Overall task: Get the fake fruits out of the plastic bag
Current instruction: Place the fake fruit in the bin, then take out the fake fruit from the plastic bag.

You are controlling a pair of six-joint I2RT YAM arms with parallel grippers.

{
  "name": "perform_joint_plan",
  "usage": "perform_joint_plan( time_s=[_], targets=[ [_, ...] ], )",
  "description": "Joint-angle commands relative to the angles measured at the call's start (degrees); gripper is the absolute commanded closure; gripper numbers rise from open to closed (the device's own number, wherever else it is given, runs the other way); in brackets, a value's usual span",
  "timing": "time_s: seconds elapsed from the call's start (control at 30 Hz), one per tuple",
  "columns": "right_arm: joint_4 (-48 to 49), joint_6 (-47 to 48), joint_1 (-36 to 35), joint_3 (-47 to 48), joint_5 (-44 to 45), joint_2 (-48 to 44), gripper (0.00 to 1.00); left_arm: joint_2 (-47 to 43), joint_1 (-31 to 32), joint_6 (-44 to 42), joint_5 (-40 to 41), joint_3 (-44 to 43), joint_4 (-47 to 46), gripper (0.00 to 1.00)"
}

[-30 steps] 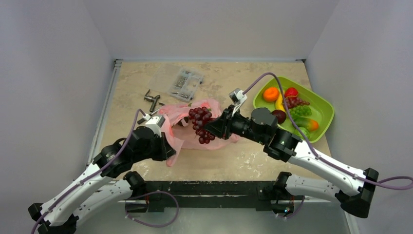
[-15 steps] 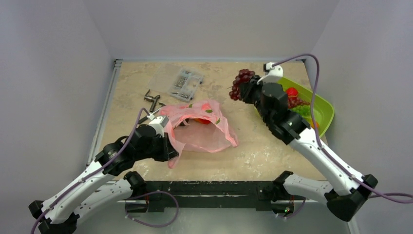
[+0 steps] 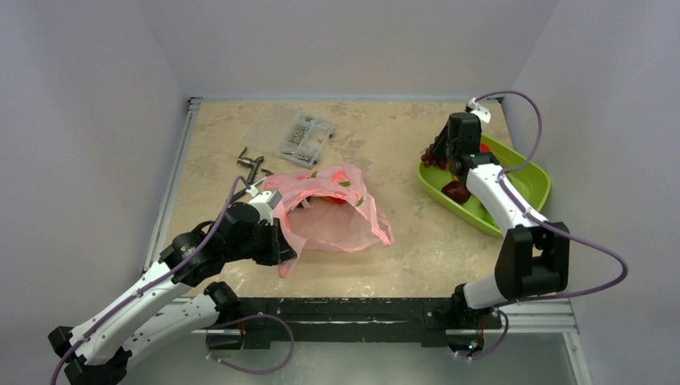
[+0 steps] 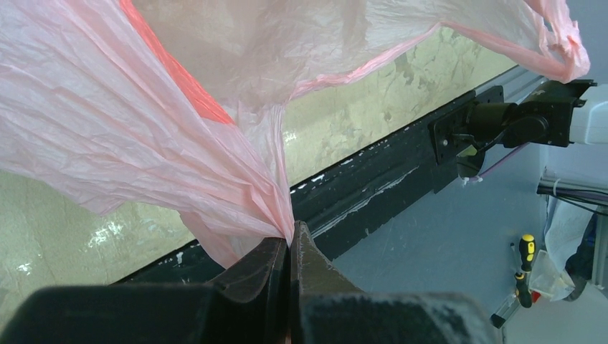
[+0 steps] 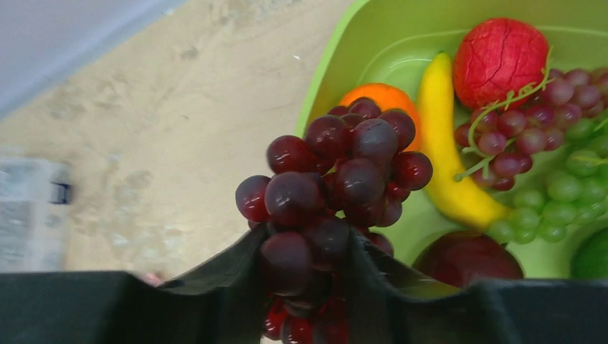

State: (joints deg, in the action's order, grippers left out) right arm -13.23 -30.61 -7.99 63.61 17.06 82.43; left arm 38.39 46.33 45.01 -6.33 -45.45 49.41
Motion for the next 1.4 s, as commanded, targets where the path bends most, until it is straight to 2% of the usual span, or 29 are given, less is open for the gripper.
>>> perform_joint_plan(
  time_s=[0.0, 0.07, 0.17, 0.3, 0.4, 0.57, 0.7, 0.83, 1.03, 1.17, 1.2, 1.3, 1.37],
  targets=[
    [2.96, 1.45, 0.24, 0.33, 3.40, 1.97, 0.47, -0.66, 0.39, 0.25, -0.75, -2.30, -0.60, 1.00],
    [2.08, 3.35, 0.21, 1.04, 5.75, 3.54, 0.28, -0.82, 0.36, 0.35, -0.48, -2.20, -0.18, 1.00],
    [-0.92, 5.06, 0.21, 2.53, 5.54, 4.06, 0.16, -0.73, 0.34, 0.02, -0.69, -2.11, 0.14, 1.00],
    [-1.34, 7.60, -0.44, 1.37, 0.64, -0.13, 0.11, -0.41, 0.40, -0.41, -0.50, -2.16, 0.42, 1.00],
    [0.52, 10.61, -2.89, -1.33, -5.60, -6.75, 0.10, 0.10, 0.36, -0.86, -0.55, -2.36, 0.38, 1.00],
    [4.28, 13.00, -14.55, -6.82, -16.34, -18.89, 0.02, 0.15, 0.34, -0.99, -0.37, -1.91, 0.01, 1.00],
    [10.61, 13.99, -26.83, -11.08, -22.28, -25.41, 0.01, 0.45, 0.40, -1.87, -0.46, -2.00, -0.07, 1.00],
    [12.87, 16.63, -39.27, -11.91, -25.94, -25.21, 0.02, 0.30, 0.34, -2.89, -0.75, -2.36, 0.43, 1.00],
    [15.83, 18.52, -51.81, -11.69, -22.68, -20.02, 0.12, 0.03, 0.34, -4.70, -0.97, -3.61, 1.87, 1.00],
    [9.37, 19.26, -55.83, -8.15, -15.28, -12.30, 0.25, 0.58, 0.34, -5.43, -0.92, -3.98, 1.78, 1.00],
    [8.24, 18.95, -56.50, -7.63, -12.90, -10.93, 0.27, 0.98, 0.34, -5.59, -1.38, -4.50, 2.12, 0.94],
    [9.60, 17.13, -56.96, -9.31, -11.29, -9.09, 0.27, 1.51, 0.34, -6.17, -4.11, -4.87, 2.81, 0.60],
    [11.33, 16.14, -56.96, -10.41, -12.63, -9.00, 0.27, 0.78, 0.36, -6.13, -4.49, -4.47, 3.50, 0.44]
  ],
)
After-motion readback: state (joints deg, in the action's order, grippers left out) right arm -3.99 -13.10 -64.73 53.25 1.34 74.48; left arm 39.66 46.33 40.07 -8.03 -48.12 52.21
